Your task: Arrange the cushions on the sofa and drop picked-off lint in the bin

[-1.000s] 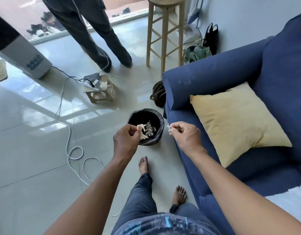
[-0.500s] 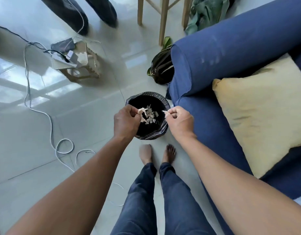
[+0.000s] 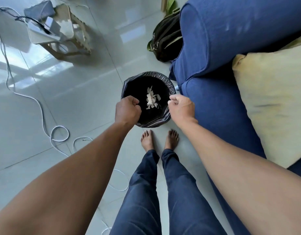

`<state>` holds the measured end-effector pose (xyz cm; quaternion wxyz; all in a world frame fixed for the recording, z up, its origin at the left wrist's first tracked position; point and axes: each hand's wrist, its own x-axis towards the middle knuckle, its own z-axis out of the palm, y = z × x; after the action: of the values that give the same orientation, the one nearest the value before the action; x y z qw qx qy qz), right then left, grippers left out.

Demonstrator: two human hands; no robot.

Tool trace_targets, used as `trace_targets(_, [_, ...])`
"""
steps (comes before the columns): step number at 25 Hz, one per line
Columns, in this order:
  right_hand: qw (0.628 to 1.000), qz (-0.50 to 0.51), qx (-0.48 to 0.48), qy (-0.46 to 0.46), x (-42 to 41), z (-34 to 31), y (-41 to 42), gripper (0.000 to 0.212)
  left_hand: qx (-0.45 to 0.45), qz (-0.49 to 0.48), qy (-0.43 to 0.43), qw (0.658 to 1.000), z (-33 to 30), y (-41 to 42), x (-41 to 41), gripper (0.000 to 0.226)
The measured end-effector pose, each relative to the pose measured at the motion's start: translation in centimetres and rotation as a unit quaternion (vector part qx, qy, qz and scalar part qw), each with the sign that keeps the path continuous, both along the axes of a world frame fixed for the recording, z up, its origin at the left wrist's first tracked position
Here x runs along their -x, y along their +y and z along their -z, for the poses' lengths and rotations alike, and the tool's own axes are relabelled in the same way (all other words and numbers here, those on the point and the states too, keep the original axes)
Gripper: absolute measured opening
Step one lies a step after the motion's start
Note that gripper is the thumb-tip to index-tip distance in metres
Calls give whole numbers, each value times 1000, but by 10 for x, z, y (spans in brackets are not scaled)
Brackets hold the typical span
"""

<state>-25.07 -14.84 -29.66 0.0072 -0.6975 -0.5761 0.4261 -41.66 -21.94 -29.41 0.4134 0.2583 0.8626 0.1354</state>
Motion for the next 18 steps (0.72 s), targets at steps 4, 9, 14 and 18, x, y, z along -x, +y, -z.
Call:
trace_targets(4, [998,50,-15,27,-18,-49,0,29,-26,18,-7,999,-49,0,-5,30])
trace_targets(9, [988,113,-77,69,-54,-120,6,30,-91,90,8,992,-115,29,-27,28])
trace_targets(14, [960,219,-153,84,-124,-181,16,27,-163,188,-1,969,-173,83,-91,23])
trace_targets(18, [933,312,-172,57,-201,-199,15,26,-182,285,-30,940,-184,123,-167,26])
